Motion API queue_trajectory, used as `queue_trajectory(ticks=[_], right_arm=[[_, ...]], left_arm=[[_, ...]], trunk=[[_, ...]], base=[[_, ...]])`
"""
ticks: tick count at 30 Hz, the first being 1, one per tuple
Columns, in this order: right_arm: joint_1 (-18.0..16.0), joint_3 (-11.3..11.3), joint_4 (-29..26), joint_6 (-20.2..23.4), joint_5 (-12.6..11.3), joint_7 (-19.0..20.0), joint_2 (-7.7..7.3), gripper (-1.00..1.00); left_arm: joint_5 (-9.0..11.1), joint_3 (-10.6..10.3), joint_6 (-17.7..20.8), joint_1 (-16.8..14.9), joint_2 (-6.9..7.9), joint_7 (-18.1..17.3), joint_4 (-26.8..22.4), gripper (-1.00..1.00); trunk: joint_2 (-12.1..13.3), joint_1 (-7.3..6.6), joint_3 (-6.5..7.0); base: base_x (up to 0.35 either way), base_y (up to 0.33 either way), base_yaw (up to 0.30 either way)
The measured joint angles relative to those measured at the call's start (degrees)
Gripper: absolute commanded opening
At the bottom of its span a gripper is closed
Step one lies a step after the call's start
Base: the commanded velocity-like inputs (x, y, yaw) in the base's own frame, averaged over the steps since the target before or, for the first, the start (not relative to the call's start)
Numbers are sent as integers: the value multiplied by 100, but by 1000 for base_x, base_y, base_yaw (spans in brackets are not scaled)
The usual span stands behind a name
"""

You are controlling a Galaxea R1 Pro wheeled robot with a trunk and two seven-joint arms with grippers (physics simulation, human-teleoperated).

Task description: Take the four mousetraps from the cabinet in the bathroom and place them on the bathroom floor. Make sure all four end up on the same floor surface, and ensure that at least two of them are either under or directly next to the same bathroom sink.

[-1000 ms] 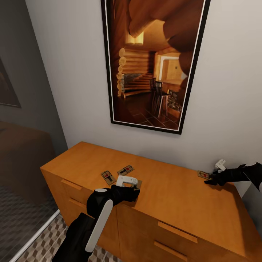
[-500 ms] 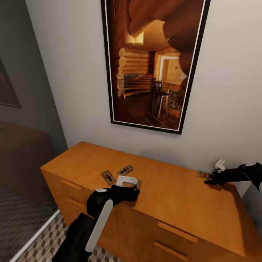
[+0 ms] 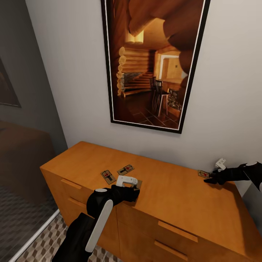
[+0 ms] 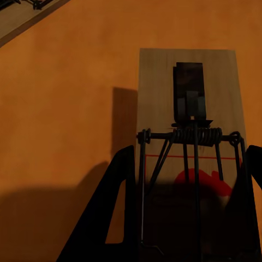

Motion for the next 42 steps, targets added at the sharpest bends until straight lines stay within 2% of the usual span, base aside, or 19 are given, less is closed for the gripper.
queue_trajectory(ticks=[15, 16, 28, 42], right_arm=[[0, 1, -3, 1, 2, 3, 1, 100], [0, -4, 1, 1, 0, 2, 0, -100], [1, -44, 16, -21, 14, -2, -5, -100], [2, 13, -24, -22, 30, 33, -1, -100]], left_arm=[[0, 1, 0, 0, 0, 0, 0, -100], [0, 1, 0, 0, 0, 0, 0, -100], [0, 0, 0, -1, 0, 0, 1, -100], [5, 0, 0, 0, 0, 0, 0, -100]], trunk=[[0, 0, 0], [0, 0, 0], [1, 0, 0], [1, 0, 0]], base=[[0, 0, 0], [0, 0, 0], [0, 0, 0], [0, 0, 0]])
